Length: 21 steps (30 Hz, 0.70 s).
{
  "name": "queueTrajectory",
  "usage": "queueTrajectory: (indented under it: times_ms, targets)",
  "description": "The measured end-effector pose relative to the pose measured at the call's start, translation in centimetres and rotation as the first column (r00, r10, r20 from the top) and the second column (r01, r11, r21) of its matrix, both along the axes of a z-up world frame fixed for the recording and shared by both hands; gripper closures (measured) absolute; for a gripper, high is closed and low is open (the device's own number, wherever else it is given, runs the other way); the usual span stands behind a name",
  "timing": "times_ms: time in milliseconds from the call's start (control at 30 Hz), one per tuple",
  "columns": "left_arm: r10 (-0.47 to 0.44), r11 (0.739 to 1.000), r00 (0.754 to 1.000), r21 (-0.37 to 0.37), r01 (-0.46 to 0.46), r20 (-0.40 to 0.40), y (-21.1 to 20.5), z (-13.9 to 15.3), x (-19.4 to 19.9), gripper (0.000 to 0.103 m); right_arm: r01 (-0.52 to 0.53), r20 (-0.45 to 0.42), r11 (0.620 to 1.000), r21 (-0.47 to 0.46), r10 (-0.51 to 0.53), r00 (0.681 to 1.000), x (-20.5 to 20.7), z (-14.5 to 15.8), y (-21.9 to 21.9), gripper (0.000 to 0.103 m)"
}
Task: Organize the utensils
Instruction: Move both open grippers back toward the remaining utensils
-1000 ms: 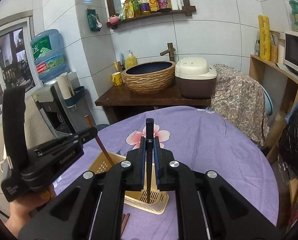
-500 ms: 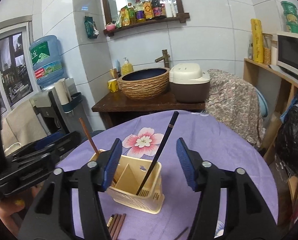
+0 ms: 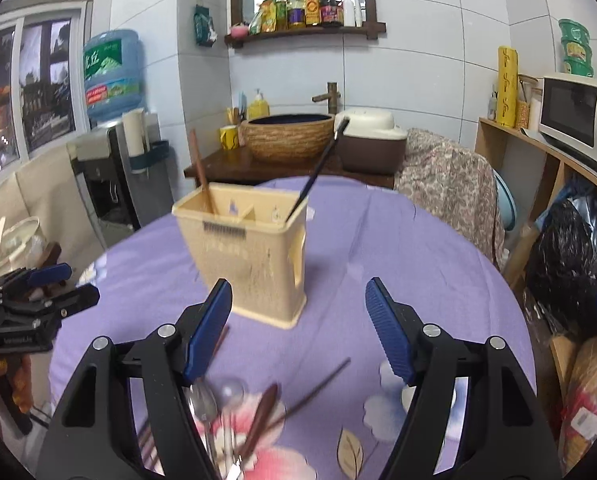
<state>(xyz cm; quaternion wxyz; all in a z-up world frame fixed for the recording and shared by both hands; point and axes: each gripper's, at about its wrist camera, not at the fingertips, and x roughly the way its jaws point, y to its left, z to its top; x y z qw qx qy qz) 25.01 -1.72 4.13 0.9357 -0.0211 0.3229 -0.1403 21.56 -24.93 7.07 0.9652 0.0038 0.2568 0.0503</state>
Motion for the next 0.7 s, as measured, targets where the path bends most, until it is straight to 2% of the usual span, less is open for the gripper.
queueTrajectory:
  times_ms: [100, 200, 267, 400, 467, 700]
  targets:
    - [0.007, 1.000, 0.998, -0.012, -0.007, -0.055, 1.2, -2.2, -1.0, 0.023, 0.000, -0.022, 1.000, 0.005, 0.000, 1.000, -2.1, -2.3, 0.2, 0.033]
    - [0.034, 0.996, 0.996, -0.084, -0.040, -0.077, 2.7, -3.9, -2.1, 0.031, 0.007, -0.065, 1.000, 0.018, -0.006, 0.998, -3.5, -4.3, 0.3, 0.033]
    - [0.045, 0.992, 0.994, -0.116, -0.057, -0.105, 3.1, -4.8, -2.4, 0.041, 0.016, -0.081, 1.000, 0.010, -0.015, 0.997, -4.1, -5.3, 0.7, 0.034]
    - [0.008, 0.994, 0.989, -0.110, -0.024, -0.145, 2.1, -6.1, -2.9, 0.048, 0.032, -0.085, 0.999, -0.034, -0.034, 0.996, -5.4, -7.1, 1.7, 0.034]
    - [-0.015, 0.994, 0.984, -0.105, -0.003, -0.175, 1.2, -7.1, -2.9, 0.057, 0.040, -0.096, 0.999, -0.033, -0.043, 0.994, -5.6, -7.8, 2.0, 0.034]
    - [-0.067, 0.997, 0.971, -0.045, 0.058, -0.228, -1.3, -8.8, -3.0, 0.062, 0.050, -0.130, 0.998, -0.028, -0.054, 0.990, -6.0, -9.2, 2.1, 0.034]
